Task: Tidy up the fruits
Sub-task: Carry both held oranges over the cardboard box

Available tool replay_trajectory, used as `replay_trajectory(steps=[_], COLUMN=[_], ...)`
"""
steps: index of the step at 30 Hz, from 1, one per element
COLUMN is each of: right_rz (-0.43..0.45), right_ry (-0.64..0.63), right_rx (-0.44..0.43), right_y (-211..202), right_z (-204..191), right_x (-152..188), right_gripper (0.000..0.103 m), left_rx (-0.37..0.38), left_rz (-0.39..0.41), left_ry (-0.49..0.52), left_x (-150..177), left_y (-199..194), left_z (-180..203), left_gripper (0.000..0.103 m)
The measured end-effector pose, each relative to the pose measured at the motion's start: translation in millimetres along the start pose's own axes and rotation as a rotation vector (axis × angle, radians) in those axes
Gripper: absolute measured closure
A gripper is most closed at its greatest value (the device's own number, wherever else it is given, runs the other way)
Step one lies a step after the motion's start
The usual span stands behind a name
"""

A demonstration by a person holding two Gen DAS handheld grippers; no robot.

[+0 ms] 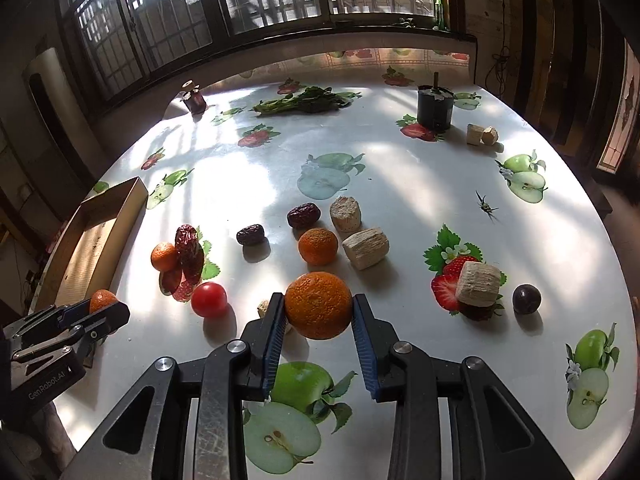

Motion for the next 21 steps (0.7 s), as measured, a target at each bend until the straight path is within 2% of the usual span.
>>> replay_trajectory(steps=[6, 11, 14, 16, 18, 21], right_rz=[-0.006, -0.046, -0.074, -0.100, -0.127, -0.152], right_ry=[-0.091, -0.182, -0.231, -0.252, -0.265, -0.285], right_rx=[-0.141, -0.249, -0.304, -0.328, -0.347, -0.352], right_y=[-3, 16, 35, 50, 66, 89], right_z=[-79, -155, -195, -217, -236, -256], right_x=[-3, -1, 1, 1, 3, -4], right_gripper=[0.067, 0.067, 0.067, 0.067, 0.067, 0.067], left_rx=[-0.100, -0.273, -0.326, -0.345, -0.334, -0.305], left_rz=[0.037, 0.046, 0.026, 0.006, -0.018, -0.030], left_ry=[-0.110, -0.185, -0.221, -0.245, -0.254, -0.236], left_x=[3, 12, 16, 20, 17, -8], left_y=[-27, -33, -29, -25, -19, -19], left_z=[-71, -140, -175, -192, -203, -214], left_gripper=[0.070, 0.070, 0.070, 0.070, 0.070, 0.070])
Point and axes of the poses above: each gripper's, at about its wrist camera, not at the fingertips, and y roughly the way its jaws point, z to its right, x to its underside, the point moved 4 cm from there along y, roughly the way its jaws point, and after that the axes turned 5 degrees about -x, right-handed, at the moved point
